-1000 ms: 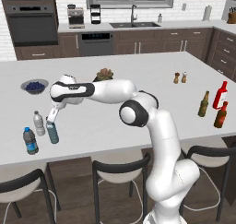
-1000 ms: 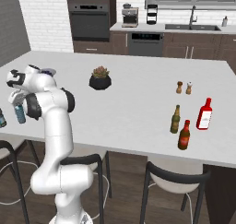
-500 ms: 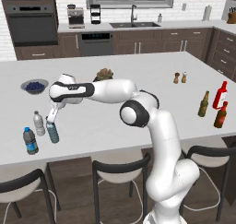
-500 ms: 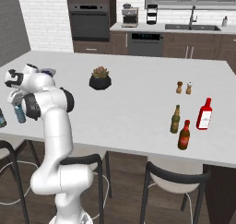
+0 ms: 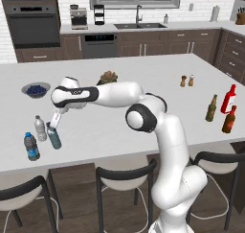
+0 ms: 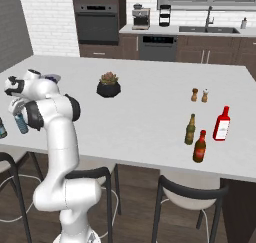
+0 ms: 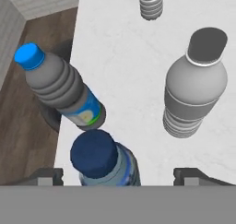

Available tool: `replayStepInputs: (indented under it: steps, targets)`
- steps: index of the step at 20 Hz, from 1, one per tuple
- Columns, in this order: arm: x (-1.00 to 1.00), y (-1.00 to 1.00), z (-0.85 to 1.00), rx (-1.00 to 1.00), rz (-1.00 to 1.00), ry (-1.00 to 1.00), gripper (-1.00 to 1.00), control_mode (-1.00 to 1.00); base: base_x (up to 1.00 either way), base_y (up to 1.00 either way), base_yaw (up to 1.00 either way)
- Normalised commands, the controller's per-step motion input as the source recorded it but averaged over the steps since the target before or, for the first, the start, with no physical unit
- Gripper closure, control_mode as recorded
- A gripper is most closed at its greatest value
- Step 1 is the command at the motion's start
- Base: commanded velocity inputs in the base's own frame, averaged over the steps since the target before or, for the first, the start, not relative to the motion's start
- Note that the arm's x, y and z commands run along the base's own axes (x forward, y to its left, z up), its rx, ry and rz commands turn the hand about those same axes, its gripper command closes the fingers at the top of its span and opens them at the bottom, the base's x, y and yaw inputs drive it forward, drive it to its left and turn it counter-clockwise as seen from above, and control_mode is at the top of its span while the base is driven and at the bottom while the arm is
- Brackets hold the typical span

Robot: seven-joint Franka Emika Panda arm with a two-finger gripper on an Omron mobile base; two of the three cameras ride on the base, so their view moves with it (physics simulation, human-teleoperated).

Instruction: Move the plastic bottles in the middle to the plastics group, and the glass bottles in the middle to the glass group.

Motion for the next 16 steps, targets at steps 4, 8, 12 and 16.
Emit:
replayStepInputs:
  steps: [4,8,12,16]
  targets:
    - [-0.03,-0.29,0.00,0.02,0.00,-0.01,-1.00,-1.00,0.00,0.00,0.00]
    - [-0.05,-0.37,0.06,0.04,0.00,0.00,-1.00,-1.00,0.00,0.00,0.00]
    - [-0.02,-0.33,0.14,0.04,0.00,0.00,-1.00,-1.00,0.00,0.00,0.00]
    - [-0.23,-0.53,0.17,0.01,-0.03,0.00,-1.00,-1.00,0.00,0.00,0.00]
